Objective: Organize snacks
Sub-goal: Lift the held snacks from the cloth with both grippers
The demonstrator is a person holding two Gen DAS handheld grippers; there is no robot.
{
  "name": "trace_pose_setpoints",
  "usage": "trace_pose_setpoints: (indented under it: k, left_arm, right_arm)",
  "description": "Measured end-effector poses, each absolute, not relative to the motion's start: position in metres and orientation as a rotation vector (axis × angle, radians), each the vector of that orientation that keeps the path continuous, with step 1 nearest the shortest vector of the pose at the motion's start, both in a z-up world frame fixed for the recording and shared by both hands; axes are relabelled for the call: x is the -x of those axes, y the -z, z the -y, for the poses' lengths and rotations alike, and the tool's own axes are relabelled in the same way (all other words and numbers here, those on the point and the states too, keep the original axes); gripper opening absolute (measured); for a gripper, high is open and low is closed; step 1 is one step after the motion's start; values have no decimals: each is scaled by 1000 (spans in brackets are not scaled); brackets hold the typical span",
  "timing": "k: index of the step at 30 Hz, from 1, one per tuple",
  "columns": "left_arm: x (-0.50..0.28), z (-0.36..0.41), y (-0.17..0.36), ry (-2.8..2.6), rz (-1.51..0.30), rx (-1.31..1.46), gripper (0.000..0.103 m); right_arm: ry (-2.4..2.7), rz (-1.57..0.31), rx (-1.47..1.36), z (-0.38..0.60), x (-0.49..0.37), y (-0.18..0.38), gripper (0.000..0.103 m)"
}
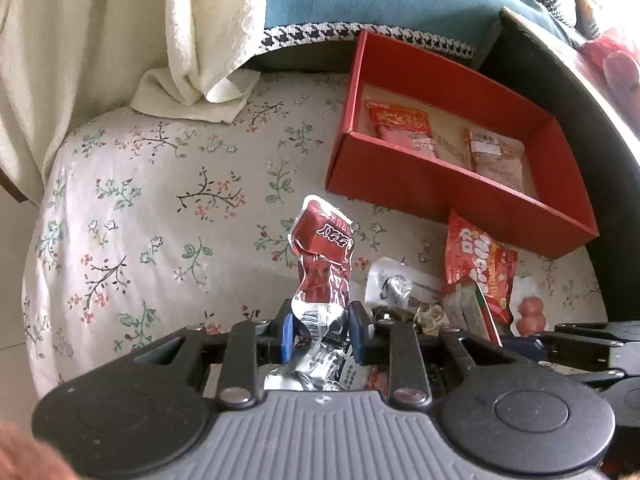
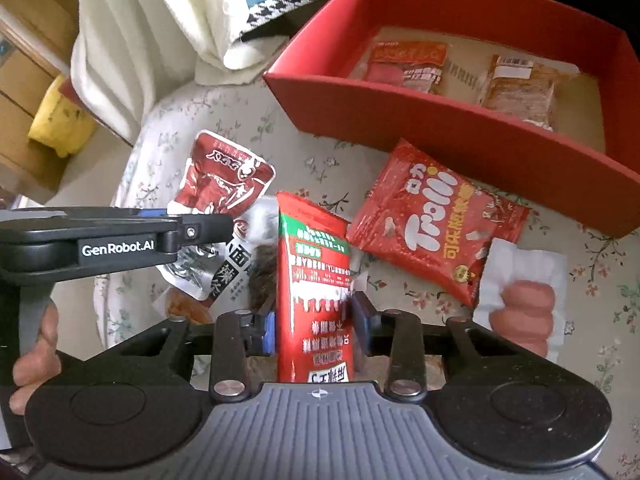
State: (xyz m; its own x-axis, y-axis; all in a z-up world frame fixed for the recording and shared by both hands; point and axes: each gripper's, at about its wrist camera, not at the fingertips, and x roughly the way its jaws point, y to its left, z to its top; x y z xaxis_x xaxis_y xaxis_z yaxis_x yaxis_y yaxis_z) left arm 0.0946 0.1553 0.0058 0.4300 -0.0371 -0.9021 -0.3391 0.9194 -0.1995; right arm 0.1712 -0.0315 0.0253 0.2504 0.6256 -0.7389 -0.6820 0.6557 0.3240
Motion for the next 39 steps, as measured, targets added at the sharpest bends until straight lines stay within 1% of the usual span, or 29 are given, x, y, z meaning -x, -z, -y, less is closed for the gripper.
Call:
trace_pose_setpoints:
  k: [5, 6, 7, 8, 9, 11, 14, 17, 20, 21, 23, 24, 26, 27, 28, 31, 39]
  left_arm:
    - [-93, -160, -4, -196, -1127, 391, 21]
    - [-93, -161, -3, -195, -1131, 396, 21]
    - [-94, -161, -2, -195, -1135, 402, 21]
    - [-94, -161, -1, -194, -1139, 406, 21]
    - [-94, -161, 0, -190, -1142, 408, 21]
    - [-94, -160, 0, -187, -1144, 404, 21]
    - [-94, -161, 2, -179, -1150, 412, 21]
    - [-95, -161, 2, -180, -1152, 412, 21]
    - [-94, -162, 2, -175, -1152, 415, 21]
    - [-94, -162, 3, -173, -1152, 417, 21]
    - [-93, -164, 4, -169, -1155, 419, 22]
    - [-92, -165, 4, -167, -1155, 420, 22]
    - [-91, -166, 5, -165, -1157, 425, 22]
    - [-91, -167, 6, -166, -1158, 429, 23]
    - [-91, -168, 6, -167, -1159, 434, 23]
    - [-93, -166, 5, -163, -1157, 426, 23]
    - [-89, -169, -3, -149, -1134, 446, 22]
  right_arm:
    - [-895, -985, 93, 27, -171, -20, 54]
    - [-893, -990, 101, 26, -172, -19, 64]
    - [-894, -1000, 107, 25, -172, -18, 83]
    - [-886, -1003, 119, 23, -172, -17, 91]
    - [-874, -1001, 139, 22, -171, -16, 94]
    - [-860, -1008, 174, 20, -170, -10, 93]
    - [-870, -1032, 126, 24, -173, -9, 89]
    - [-887, -1030, 103, 32, -175, -16, 89]
    - [-892, -1015, 152, 39, -174, -12, 88]
    - [-892, -1021, 171, 40, -173, -8, 83]
    - [-901, -1012, 196, 42, -170, -2, 80]
    - [-908, -1003, 200, 43, -168, -1, 77]
    - [-921, -1000, 179, 47, -167, -2, 63]
    - [-933, -1012, 150, 48, -168, -4, 59]
    - [-931, -1005, 147, 48, -167, -6, 57]
    - [-922, -999, 127, 49, -165, -8, 54]
    - [-938, -937, 19, 67, -166, -32, 54]
